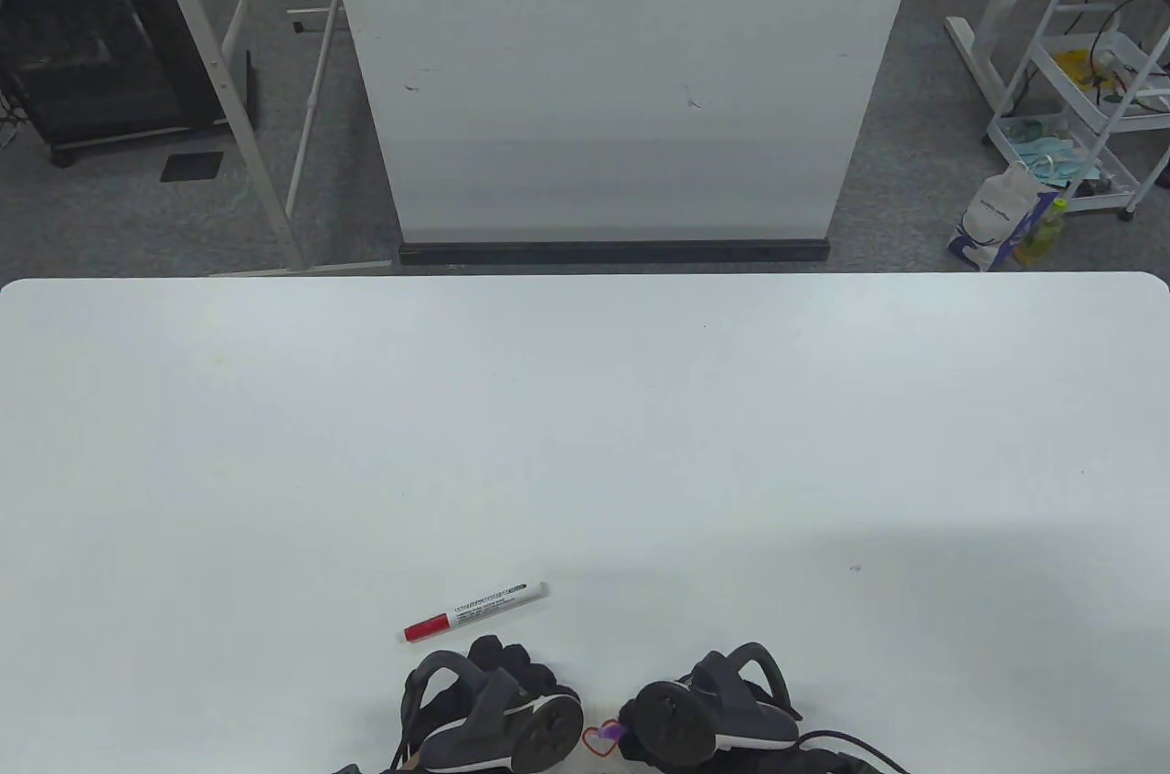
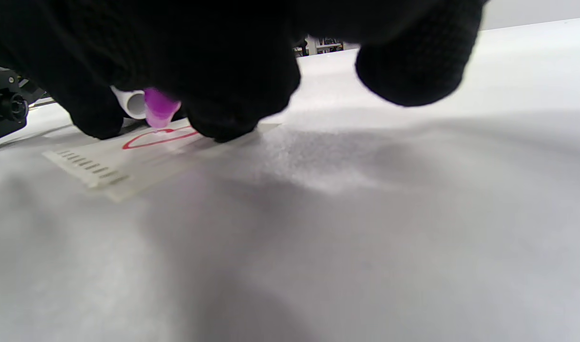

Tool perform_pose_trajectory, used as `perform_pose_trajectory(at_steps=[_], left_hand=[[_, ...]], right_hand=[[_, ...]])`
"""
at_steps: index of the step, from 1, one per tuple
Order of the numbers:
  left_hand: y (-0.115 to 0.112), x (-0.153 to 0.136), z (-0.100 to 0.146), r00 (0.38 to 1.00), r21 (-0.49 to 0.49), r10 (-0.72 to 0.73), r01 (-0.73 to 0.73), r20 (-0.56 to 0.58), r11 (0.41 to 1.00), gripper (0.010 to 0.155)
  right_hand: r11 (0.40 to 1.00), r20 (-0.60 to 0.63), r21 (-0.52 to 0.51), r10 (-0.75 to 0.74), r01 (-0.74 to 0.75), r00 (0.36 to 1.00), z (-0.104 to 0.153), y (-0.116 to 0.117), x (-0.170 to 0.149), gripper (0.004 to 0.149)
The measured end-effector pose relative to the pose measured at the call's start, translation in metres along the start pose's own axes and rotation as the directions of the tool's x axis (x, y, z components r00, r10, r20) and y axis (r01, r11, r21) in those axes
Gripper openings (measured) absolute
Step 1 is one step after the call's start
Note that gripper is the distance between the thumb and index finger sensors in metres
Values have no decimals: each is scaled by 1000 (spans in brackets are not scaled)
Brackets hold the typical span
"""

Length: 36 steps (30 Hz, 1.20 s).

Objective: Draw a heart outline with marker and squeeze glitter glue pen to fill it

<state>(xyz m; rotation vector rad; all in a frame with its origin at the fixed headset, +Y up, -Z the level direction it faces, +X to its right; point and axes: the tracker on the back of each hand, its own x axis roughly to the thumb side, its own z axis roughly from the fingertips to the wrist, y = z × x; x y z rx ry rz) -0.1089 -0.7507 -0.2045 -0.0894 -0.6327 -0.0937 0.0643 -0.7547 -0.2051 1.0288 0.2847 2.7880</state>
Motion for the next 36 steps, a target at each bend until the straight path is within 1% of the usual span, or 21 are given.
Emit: perform_pose_trajectory(at_steps=[10, 18, 24, 28, 32, 36], left_hand=[[0, 0, 0, 1000, -2, -1, 1, -2, 1000, 47], [0, 0, 0, 1000, -2, -1, 1, -2, 1000, 47], [0, 0, 0, 1000, -2, -1, 1, -2, 1000, 47], [0, 0, 0, 1000, -2, -1, 1, -2, 1000, 47], [0, 0, 0, 1000, -6, 1, -1, -3, 1000, 47], [0, 0, 0, 1000, -7, 1, -1, -4, 1000, 47]], right_hand=[[1000, 18, 26, -10, 9, 1000, 0, 1, 0, 48], [999, -4, -13, 39, -39, 999, -1, 0, 3, 48], [1000, 18, 24, 17, -17, 1000, -1, 1, 4, 48], [1000, 10, -2, 29, -29, 1000, -1, 2, 5, 48], [999, -2, -7, 43, -43, 999, -1, 1, 5, 48], [999, 18, 25, 21, -21, 1000, -1, 1, 4, 48]])
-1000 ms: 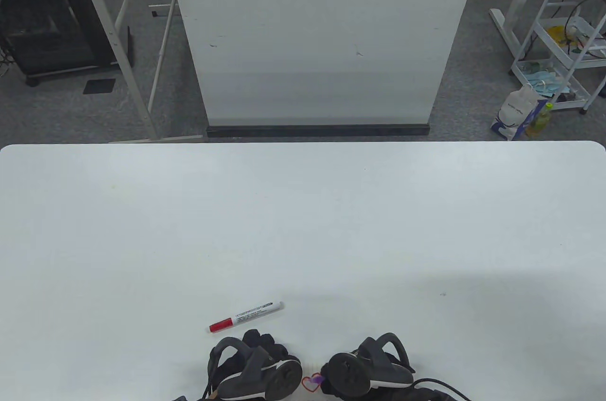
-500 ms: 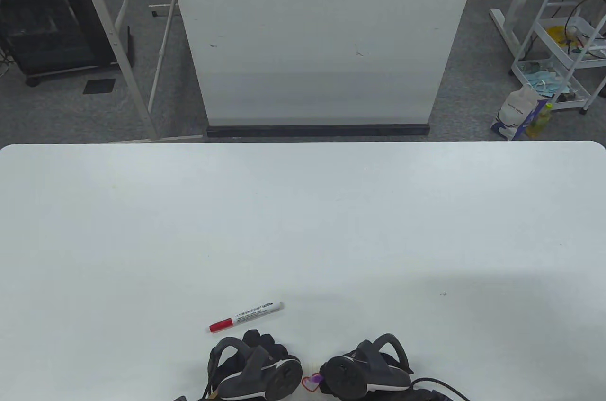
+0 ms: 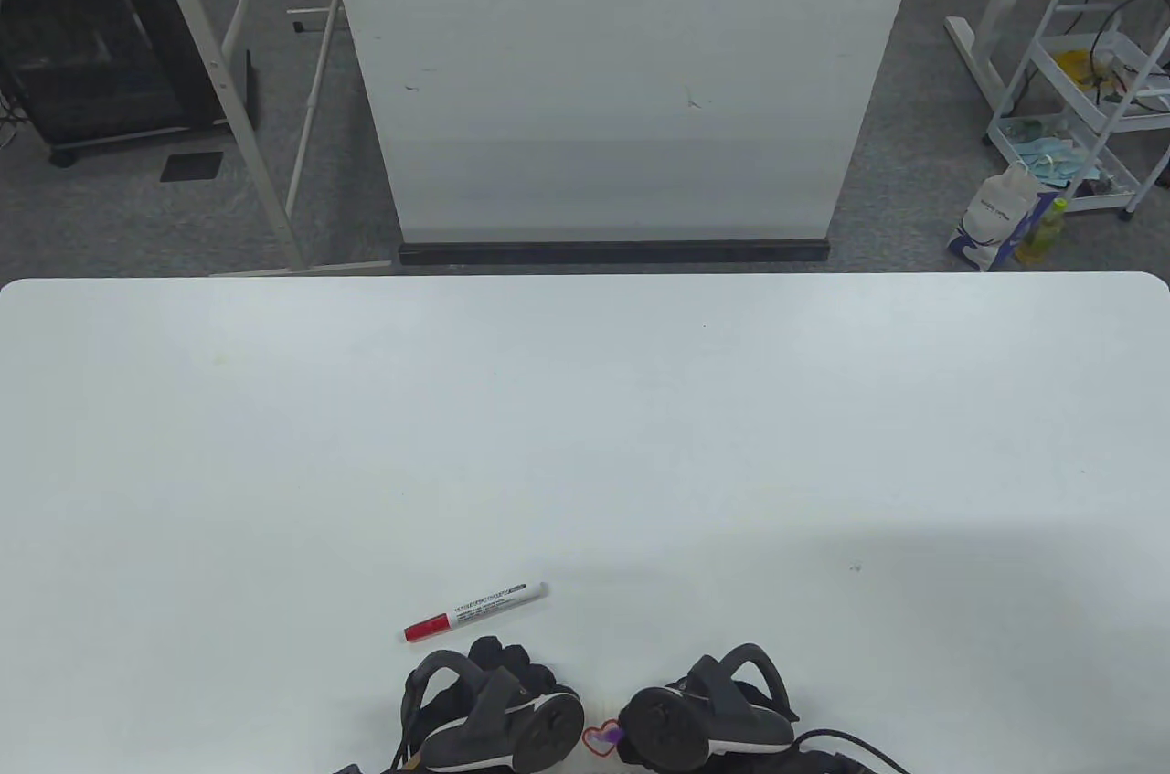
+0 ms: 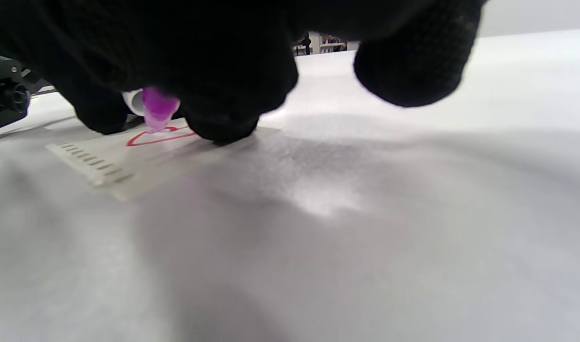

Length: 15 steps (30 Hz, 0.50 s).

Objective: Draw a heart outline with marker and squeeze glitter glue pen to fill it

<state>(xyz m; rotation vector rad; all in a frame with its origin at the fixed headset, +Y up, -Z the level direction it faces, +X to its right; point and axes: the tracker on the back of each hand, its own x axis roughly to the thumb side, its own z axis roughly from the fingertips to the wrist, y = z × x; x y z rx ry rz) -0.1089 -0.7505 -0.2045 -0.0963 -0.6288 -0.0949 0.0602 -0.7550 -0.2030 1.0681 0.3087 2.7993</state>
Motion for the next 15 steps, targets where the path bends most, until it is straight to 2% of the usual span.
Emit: perform_pose_trajectory(at_steps=[7, 12, 15], left_hand=[[0, 0, 0, 1000, -3, 1, -1, -1, 1000, 47], [0, 0, 0, 1000, -6, -1, 1, -3, 1000, 47], [0, 0, 0, 1000, -6, 1, -1, -4, 1000, 47]], right_hand=[[999, -25, -36, 30, -31, 999, 0, 0, 0, 48], [1000, 2, 8, 0, 0, 1000, 0, 0, 1, 48], [1000, -1, -17, 7, -7, 1000, 0, 1, 2, 48]])
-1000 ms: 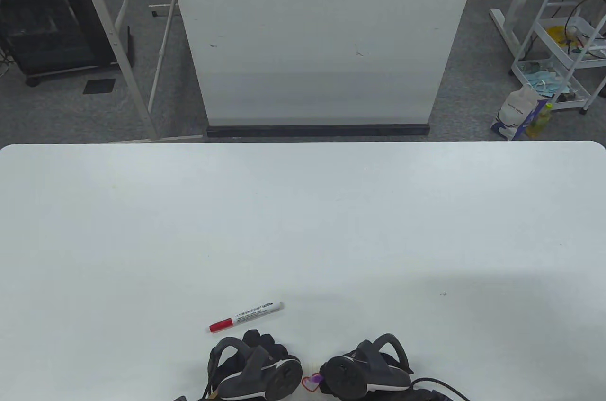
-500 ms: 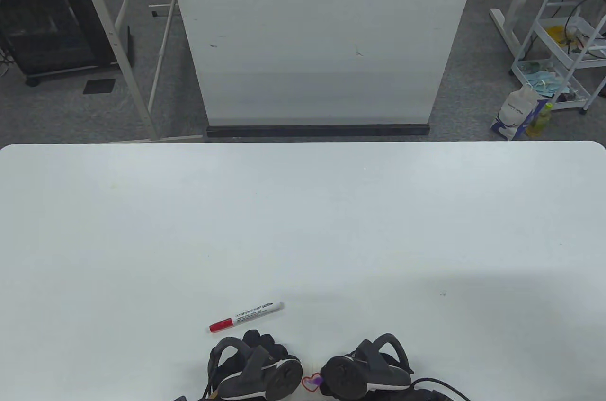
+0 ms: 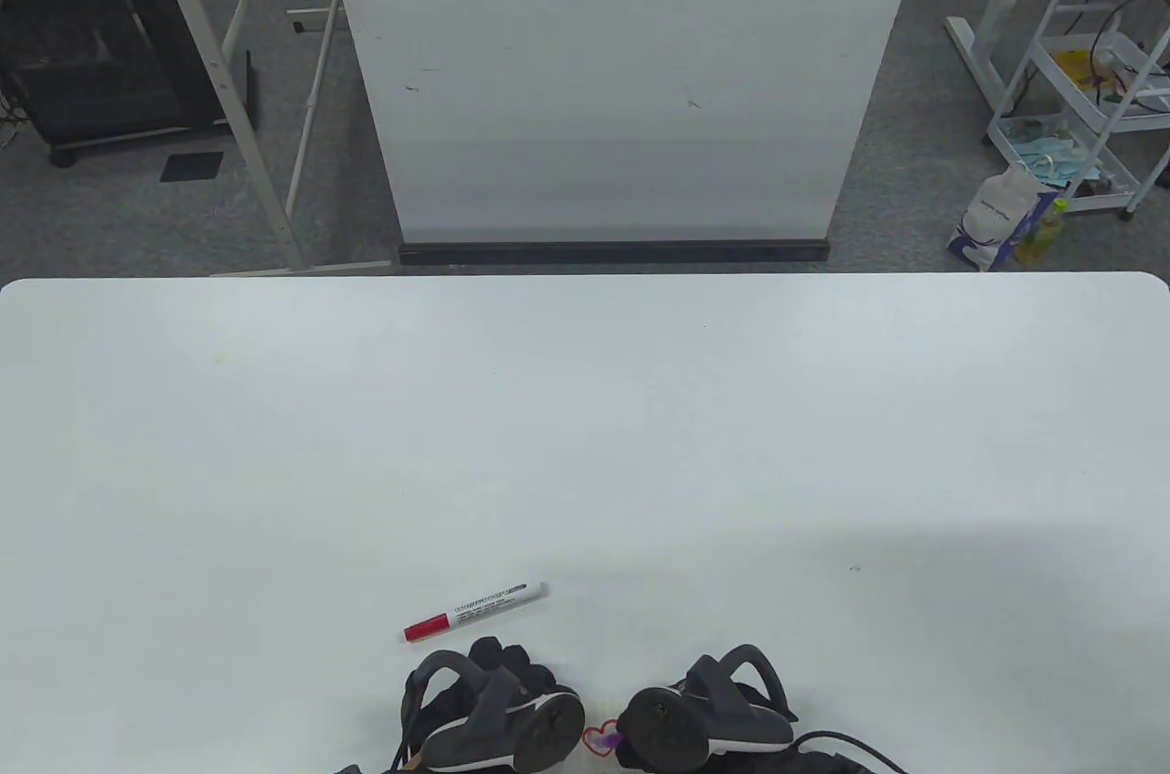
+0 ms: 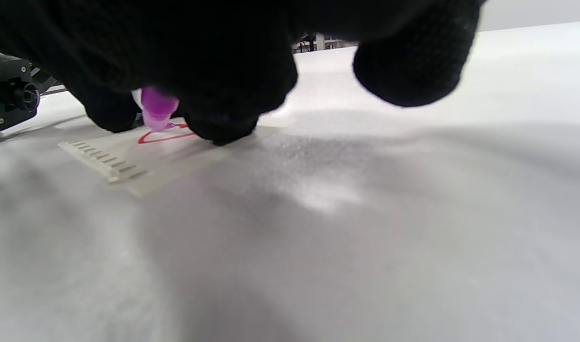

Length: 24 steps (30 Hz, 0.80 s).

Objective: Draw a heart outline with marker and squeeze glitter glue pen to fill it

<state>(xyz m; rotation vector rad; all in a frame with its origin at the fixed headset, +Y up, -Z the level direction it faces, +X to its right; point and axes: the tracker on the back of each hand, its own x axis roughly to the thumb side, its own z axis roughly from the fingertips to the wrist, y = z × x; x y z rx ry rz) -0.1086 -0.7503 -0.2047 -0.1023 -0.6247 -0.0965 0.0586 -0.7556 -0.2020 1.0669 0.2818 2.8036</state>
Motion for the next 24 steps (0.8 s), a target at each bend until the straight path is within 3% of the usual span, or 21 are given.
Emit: perform_pose_trajectory(at_steps=[4, 13, 18, 24], left_hand=[[0, 0, 0, 1000, 0, 0, 0, 0, 1000, 47], [0, 0, 0, 1000, 0, 0, 0, 0, 1000, 47], [0, 0, 0, 1000, -1, 0, 0, 0, 1000, 47], [0, 0, 0, 1000, -1, 2, -2, 0, 1000, 47]], right_hand=[[999, -16, -44, 16, -17, 1000, 0, -1, 0, 48], [1000, -2, 6, 1, -1, 1000, 0, 1, 0, 48], [999, -22, -29, 34, -35, 999, 0, 0, 0, 48], [999, -4, 30, 9, -9, 1000, 0, -1, -1, 48]])
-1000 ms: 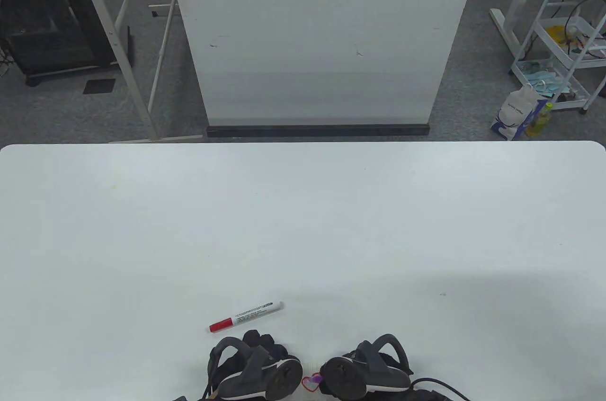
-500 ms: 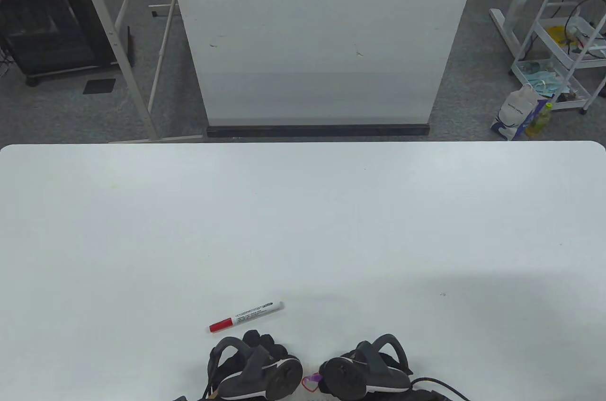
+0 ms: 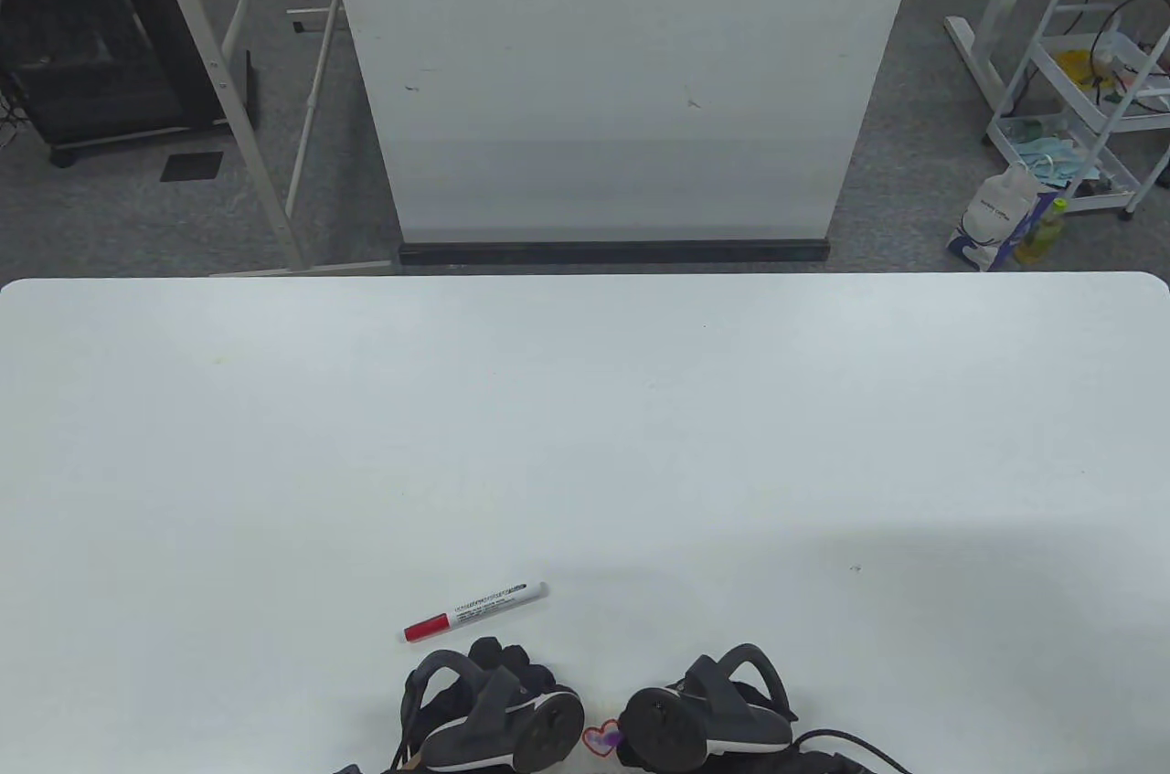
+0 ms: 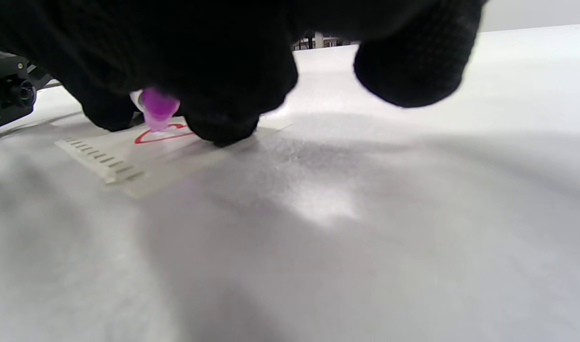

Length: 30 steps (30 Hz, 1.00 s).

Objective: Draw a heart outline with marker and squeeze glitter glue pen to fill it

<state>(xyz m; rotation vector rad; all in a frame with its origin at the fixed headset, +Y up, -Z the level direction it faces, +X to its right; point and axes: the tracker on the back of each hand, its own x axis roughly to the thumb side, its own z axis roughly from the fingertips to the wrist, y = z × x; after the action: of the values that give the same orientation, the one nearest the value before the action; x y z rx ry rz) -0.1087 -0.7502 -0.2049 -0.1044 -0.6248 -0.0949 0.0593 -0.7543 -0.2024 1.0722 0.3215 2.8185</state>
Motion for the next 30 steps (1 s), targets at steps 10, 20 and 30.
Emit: perform_pose_trajectory(at_steps=[10, 20, 30], left_hand=[[1, 0, 0, 1000, -1, 0, 0, 0, 1000, 47], [1, 0, 0, 1000, -1, -1, 1, 0, 1000, 47], [1, 0, 0, 1000, -1, -2, 2, 0, 1000, 47]], right_hand=[[1000, -5, -12, 19, -19, 1000, 1, -1, 0, 48], [998, -13, -39, 42, -42, 999, 1, 0, 0, 48], [998, -18, -49, 49, -50, 999, 1, -1, 0, 48]])
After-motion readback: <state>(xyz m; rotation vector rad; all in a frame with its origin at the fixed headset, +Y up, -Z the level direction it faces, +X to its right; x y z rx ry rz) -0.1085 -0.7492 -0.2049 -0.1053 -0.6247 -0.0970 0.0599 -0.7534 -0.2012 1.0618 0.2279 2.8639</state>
